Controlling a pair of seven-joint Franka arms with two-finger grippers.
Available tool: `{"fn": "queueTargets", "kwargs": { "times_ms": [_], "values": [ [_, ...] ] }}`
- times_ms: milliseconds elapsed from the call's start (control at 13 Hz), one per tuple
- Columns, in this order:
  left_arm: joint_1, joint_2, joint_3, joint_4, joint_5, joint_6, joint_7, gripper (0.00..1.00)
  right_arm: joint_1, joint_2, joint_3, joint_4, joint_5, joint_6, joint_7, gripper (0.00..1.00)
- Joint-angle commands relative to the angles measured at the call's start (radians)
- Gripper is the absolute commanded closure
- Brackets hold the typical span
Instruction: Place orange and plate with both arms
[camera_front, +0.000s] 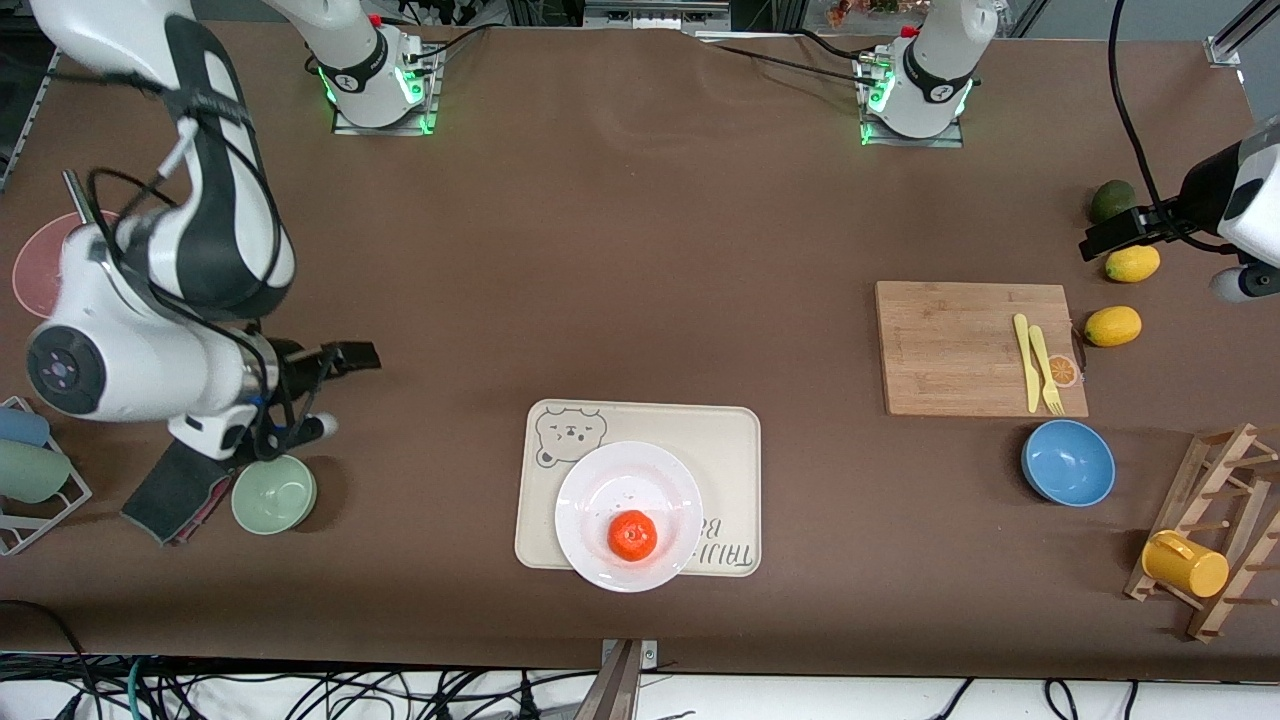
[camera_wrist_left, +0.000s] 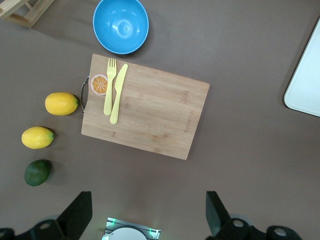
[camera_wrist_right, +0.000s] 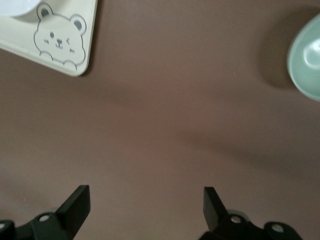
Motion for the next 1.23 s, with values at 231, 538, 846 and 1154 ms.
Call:
{"fn": "queueTargets", "kwargs": {
  "times_ms": [231,538,846,1154],
  "values": [
    [0.0,-0.009,0.008,-0.003,-0.027,-0.001,0.009,0.0,0.008,-0.201,-0.013,-0.084,-0.102,-0.121,0.1,0.0],
    [0.0,-0.009,0.009,-0.001,-0.053,0.001,0.007,0.0,-0.056,-0.442,0.018,-0.341,-0.136,0.042,0.147,0.0],
    [0.0,-0.009,0.009,-0.001,-0.053,-0.001,0.007,0.0,-0.136,-0.5,0.021,-0.345,-0.209,0.034,0.157,0.0],
    [0.0,-0.009,0.009,-0.001,-0.053,0.001,0.007,0.0,-0.136,-0.536,0.023,-0.403,-0.247,0.045,0.19,0.0]
  ]
}}
